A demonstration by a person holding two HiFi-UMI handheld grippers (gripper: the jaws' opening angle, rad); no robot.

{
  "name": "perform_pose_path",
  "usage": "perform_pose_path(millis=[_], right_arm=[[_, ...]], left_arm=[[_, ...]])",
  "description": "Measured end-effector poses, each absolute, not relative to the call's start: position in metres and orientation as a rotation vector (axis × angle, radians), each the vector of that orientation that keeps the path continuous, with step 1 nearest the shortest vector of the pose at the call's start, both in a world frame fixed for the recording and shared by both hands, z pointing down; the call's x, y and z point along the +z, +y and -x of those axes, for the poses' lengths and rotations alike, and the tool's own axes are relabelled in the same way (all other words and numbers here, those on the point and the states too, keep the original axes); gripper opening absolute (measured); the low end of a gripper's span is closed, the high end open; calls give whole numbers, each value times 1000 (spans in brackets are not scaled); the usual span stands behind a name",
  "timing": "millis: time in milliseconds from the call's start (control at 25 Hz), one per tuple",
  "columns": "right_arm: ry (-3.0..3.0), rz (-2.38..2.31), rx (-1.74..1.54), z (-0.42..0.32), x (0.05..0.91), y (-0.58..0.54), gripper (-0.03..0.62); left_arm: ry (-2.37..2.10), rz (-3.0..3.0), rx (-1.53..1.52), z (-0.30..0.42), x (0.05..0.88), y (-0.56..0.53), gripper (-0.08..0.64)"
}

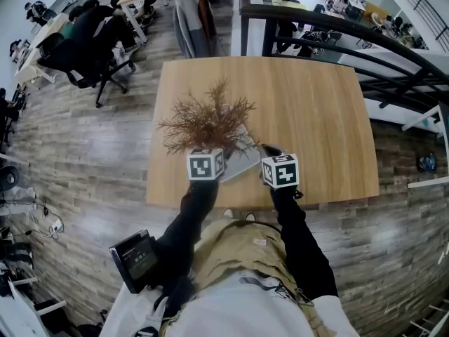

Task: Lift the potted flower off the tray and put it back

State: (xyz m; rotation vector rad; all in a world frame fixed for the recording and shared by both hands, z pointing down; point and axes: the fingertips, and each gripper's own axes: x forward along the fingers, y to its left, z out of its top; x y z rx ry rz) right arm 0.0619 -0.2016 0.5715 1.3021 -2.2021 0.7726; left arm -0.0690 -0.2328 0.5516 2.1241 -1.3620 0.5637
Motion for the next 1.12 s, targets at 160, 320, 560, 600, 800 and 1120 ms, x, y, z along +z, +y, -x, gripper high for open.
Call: perform_pose_path(millis=[160,320,560,600,800,1120], right_arm=[[-2194,-1303,774,-62,572,-206,3],[-2188,-1303,779,-67,576,-212,5],[-2175,-1309,784,-70,579,-210,5],[-2172,-1309,785,-71,581,-211,5],[-2160,-1308,790,-71,587,-212,5],[-2138,-1307,790,-70,605,-218,5]], left_arm=[[-1360,-2117,565,70,554,-238,460],[-1357,-2111,569,67,559,-243,460],[-1347,-2096,578,68,572,-238,460],[-1346,-2094,580,67,576,-239,460],[-1338,-2080,597,70,594,-237,460],[-1318,-2084,611,72,627,-242,460]])
